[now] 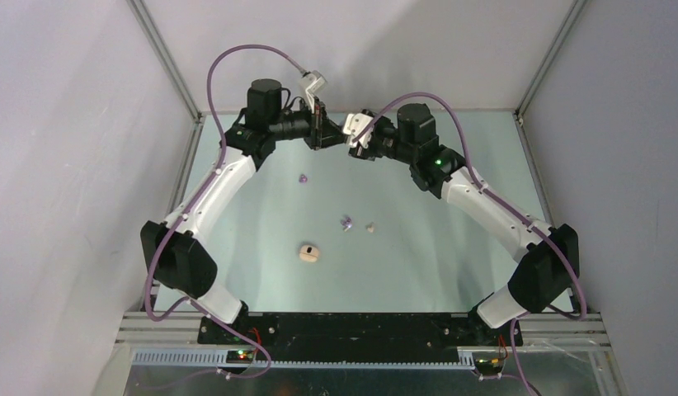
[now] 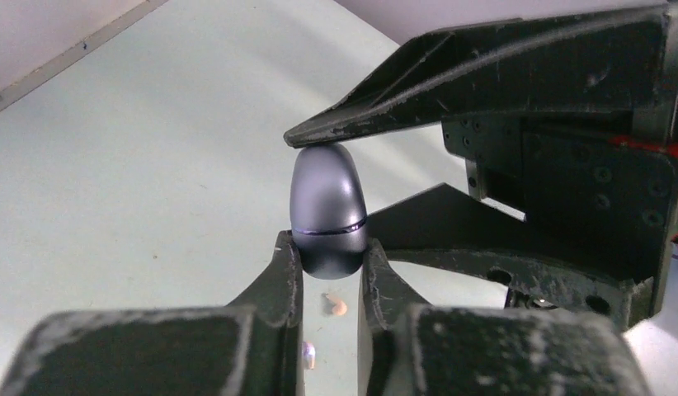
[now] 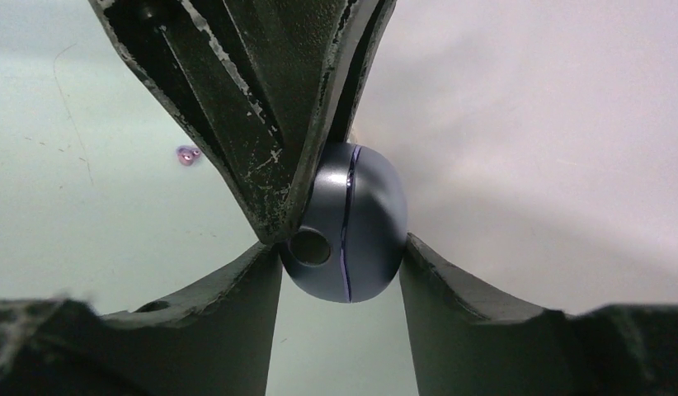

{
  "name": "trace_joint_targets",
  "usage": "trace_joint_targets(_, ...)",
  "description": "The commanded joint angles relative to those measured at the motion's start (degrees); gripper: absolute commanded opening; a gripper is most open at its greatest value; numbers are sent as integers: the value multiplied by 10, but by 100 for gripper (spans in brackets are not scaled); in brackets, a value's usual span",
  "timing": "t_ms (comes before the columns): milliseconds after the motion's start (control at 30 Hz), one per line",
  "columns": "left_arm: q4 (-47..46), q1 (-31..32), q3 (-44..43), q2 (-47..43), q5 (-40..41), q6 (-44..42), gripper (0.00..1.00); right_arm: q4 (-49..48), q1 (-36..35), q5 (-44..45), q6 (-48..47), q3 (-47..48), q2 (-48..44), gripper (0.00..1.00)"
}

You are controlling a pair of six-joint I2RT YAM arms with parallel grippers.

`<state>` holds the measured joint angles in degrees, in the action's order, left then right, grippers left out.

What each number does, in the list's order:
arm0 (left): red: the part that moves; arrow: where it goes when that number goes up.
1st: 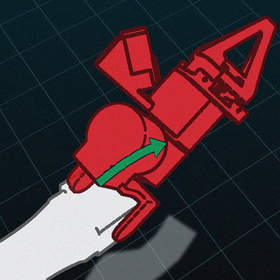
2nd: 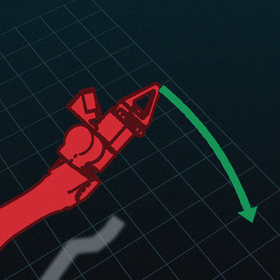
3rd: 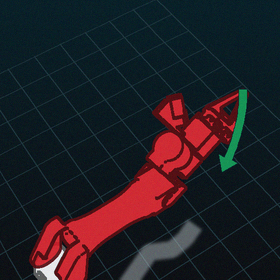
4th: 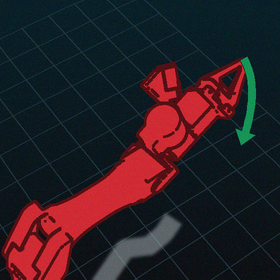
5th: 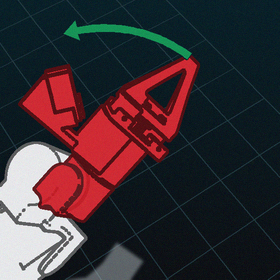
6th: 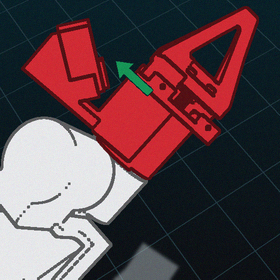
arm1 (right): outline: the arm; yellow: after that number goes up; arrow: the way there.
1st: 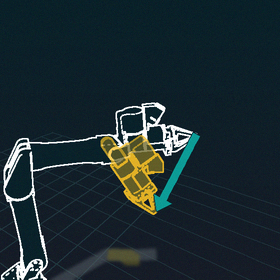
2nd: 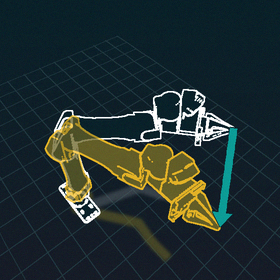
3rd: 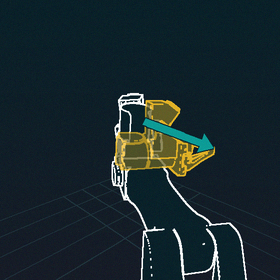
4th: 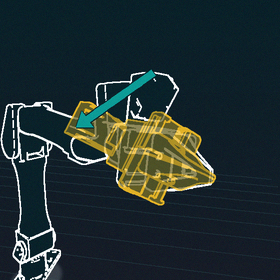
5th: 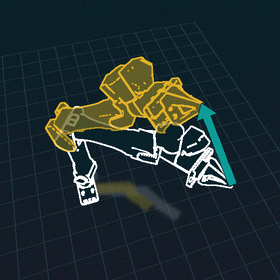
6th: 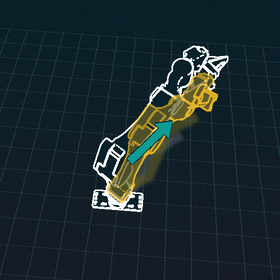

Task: Insert the wireless bluetooth earbuds into the charging case
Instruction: Pass from the right arm to the left

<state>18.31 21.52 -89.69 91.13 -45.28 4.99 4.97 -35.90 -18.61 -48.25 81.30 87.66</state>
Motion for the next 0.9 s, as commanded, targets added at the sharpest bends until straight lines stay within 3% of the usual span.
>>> trace_joint_targets(0,-11,1,-21,6,-9,-25,1,-15,-7,-45,22,1,-5,67)
trace_joint_targets(100,-15,-5,-12,-2,-30,-62,0,48,15,-122,97,37,-2,83)
trace_joint_targets(267,-25,-20,35,-36,-49,-168,0,260,80,-300,152,200,41,86)
trace_joint_targets(400,-1,-21,60,-60,-60,-273,0,356,94,-345,106,244,68,84)
trace_joint_targets(633,24,-19,99,-103,-69,-434,0,376,87,-355,108,253,101,75)
trace_joint_targets(867,34,-18,110,-116,-81,-478,0,351,68,-322,104,258,122,69)
